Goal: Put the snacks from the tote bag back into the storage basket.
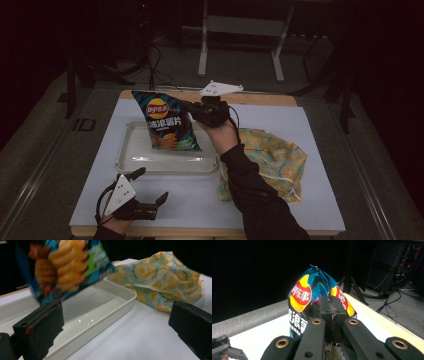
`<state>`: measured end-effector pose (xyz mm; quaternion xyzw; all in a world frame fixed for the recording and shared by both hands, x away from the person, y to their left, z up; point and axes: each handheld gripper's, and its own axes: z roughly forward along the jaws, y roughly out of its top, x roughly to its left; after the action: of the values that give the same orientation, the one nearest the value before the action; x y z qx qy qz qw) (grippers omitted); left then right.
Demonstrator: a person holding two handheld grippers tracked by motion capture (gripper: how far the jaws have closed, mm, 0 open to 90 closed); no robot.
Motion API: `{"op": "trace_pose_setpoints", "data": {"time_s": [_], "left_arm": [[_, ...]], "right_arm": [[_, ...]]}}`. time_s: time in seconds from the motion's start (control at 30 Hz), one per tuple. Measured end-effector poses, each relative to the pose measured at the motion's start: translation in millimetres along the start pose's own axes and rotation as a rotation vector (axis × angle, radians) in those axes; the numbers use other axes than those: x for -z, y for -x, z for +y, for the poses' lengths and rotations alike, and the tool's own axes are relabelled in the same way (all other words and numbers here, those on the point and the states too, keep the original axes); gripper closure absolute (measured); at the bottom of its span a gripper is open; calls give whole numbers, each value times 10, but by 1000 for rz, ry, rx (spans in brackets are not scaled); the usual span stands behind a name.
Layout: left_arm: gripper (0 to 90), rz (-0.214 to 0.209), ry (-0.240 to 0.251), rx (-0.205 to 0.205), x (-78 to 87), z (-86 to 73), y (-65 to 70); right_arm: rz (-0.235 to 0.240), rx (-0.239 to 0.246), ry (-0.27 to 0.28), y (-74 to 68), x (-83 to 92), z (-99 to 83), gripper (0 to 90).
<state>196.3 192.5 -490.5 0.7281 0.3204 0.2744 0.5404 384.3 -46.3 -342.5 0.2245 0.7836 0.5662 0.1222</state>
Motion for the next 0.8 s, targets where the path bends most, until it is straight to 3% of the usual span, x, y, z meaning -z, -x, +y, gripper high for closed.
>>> {"op": "trace_pose_setpoints", "data": {"time_s": [0.2,0.6,0.8], "left_arm": [[4,-8,3,-3,6,0,4],[4,-15,2,1,-1,1,9],[5,-19,-1,0,-1,1,9]], "right_arm": [[31,-31,-46,19,-183,-237,900],[-1,-62,-151,277,-248,-643,900],[5,-120,-175,376,-326,-791,900]]}}
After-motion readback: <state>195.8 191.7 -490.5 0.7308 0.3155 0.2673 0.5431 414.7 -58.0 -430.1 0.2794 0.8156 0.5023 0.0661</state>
